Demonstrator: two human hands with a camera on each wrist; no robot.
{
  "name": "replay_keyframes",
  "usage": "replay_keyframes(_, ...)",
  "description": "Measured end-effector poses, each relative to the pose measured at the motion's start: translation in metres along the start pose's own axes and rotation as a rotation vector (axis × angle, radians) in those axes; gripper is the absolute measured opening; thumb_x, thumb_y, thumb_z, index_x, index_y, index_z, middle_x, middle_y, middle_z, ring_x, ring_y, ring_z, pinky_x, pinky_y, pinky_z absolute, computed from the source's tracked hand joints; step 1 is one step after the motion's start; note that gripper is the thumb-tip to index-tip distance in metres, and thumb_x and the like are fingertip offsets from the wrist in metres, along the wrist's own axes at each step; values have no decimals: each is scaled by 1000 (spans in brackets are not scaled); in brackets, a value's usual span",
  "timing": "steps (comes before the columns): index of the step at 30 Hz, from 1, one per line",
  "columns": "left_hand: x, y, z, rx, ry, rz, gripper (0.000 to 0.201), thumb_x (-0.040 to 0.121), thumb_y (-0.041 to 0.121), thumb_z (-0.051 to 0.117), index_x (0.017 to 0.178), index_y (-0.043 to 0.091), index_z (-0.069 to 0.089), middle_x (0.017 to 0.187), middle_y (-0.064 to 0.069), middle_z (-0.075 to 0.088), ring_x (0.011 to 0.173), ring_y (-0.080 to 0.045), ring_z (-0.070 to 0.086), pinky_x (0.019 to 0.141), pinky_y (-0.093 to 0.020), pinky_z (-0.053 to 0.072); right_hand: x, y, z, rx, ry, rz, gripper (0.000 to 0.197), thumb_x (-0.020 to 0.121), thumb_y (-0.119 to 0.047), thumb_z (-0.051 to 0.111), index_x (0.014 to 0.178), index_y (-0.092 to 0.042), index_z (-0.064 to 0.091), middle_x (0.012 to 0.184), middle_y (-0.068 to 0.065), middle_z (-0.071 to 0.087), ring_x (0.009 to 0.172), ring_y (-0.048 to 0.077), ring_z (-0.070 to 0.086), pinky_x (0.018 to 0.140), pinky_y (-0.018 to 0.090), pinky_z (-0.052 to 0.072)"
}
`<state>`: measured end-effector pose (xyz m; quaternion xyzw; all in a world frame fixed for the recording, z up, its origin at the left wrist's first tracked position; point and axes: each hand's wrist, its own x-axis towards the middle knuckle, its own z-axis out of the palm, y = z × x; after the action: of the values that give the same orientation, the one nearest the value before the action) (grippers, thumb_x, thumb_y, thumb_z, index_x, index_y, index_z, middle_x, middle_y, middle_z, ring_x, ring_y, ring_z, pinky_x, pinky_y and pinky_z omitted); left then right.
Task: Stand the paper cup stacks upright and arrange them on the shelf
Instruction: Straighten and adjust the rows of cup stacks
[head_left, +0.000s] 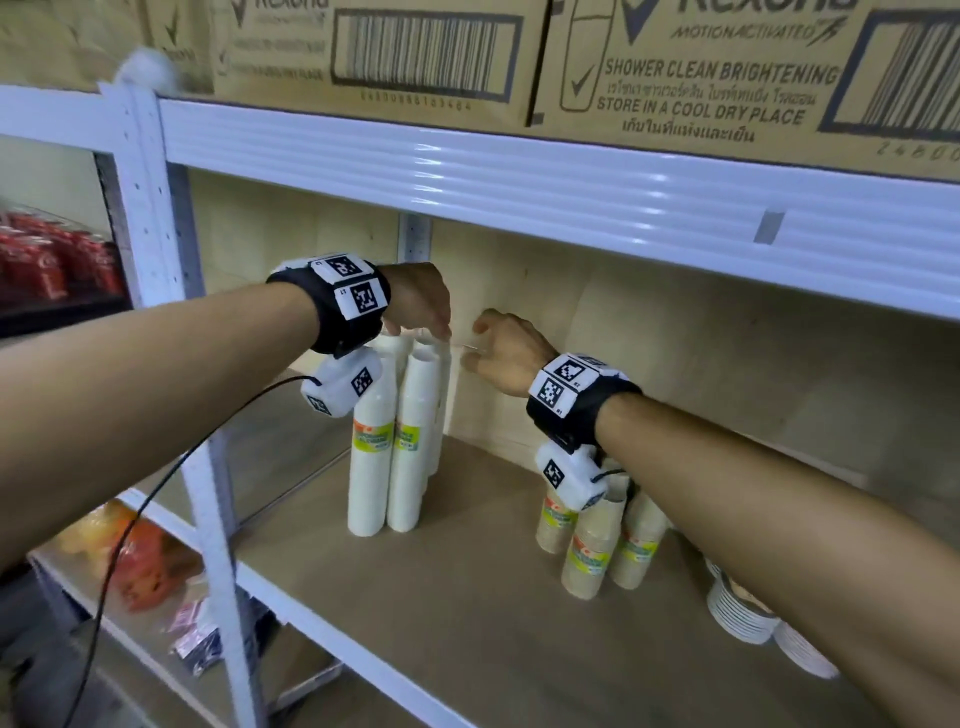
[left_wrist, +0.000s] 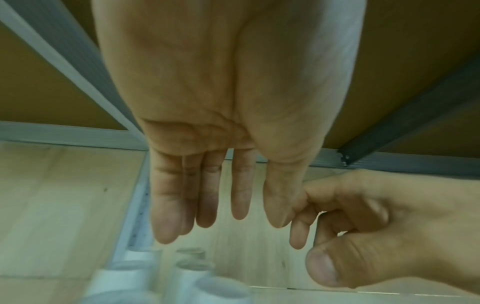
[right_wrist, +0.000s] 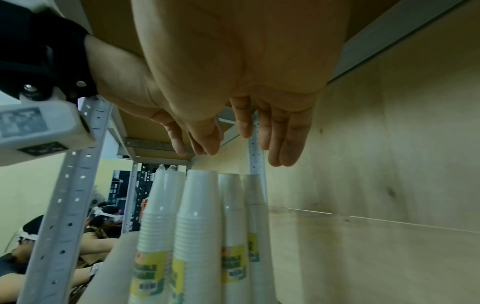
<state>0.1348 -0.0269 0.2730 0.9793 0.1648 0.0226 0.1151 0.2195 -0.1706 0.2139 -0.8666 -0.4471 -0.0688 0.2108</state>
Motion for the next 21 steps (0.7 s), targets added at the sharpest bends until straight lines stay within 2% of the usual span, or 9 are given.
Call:
replay_keyframes(1, -2, -8, -1, -8, 14, -20, 30, 90, 29, 67, 111, 7, 71, 93, -5, 64, 80, -24, 65, 69, -32, 59, 4, -7, 4, 9, -6, -28, 52, 88, -39, 63, 132, -15, 51, 127, 8, 58, 110, 27, 59, 88, 34, 51)
replay_keyframes(3, -7, -22, 0, -36, 25, -59, 32, 90, 30, 68, 113, 8, 70, 99, -6, 64, 88, -26, 66, 73, -34, 60, 9, -21, 12, 22, -32, -72, 50, 90, -39, 63, 131, -11, 54, 124, 9, 60, 110, 27, 59, 83, 29, 48)
replay_keyframes(6, -12, -42, 5, -121, 26, -105, 31, 87, 26, 71, 115, 12, 68, 90, -4, 61, 86, -28, 66, 68, -34, 59, 15, -33, 24, 63, -56, -69, 49, 87, -40, 66, 126, -12, 59, 124, 6, 63, 109, 26, 61, 88, 33, 51)
replay_keyframes(10, -14, -60, 18, -176, -5, -115, 39, 84, 26, 72, 121, 19, 61, 92, -7, 64, 82, -25, 67, 65, -33, 61, 21, -44, 37, 80, -59, -54, 36, 84, -35, 69, 114, -15, 65, 117, 4, 65, 105, 26, 63, 79, 28, 48)
replay_keyframes(12, -15, -63, 23, -200, -18, -112, 40, 84, 25, 74, 121, 20, 60, 92, -4, 61, 81, -24, 67, 63, -31, 60, 23, -47, 40, 97, -59, -47, 37, 84, -35, 70, 115, -16, 66, 120, 4, 66, 107, 26, 63, 86, 32, 51)
replay_keyframes(13, -15, -63, 25, -208, -23, -112, 40, 83, 23, 75, 120, 20, 61, 94, -3, 60, 83, -26, 68, 63, -31, 60, 25, -47, 41, 105, -61, -46, 38, 84, -35, 71, 117, -16, 66, 121, 3, 66, 108, 25, 63, 89, 33, 51)
replay_keyframes(15, -15, -64, 28, -206, -30, -109, 35, 82, 18, 76, 116, 17, 64, 97, -5, 61, 87, -30, 69, 61, -30, 60, 27, -48, 43, 113, -71, -45, 39, 83, -32, 72, 118, -16, 67, 123, 1, 66, 110, 24, 63, 87, 31, 50)
replay_keyframes(18, -13, -67, 31, -193, -18, -102, 31, 83, 15, 74, 113, 13, 68, 93, -4, 60, 74, -24, 68, 48, -22, 53, 29, -49, 44, 104, -83, -39, 39, 83, -26, 72, 120, -12, 65, 120, 5, 65, 108, 26, 63, 79, 27, 46)
replay_keyframes(21, -11, -68, 31, -174, -9, -93, 32, 83, 14, 74, 114, 12, 69, 96, -2, 60, 73, -22, 68, 47, -20, 52, 29, -48, 42, 89, -87, -29, 38, 84, -22, 71, 119, -10, 62, 118, 8, 63, 105, 28, 62, 76, 28, 44)
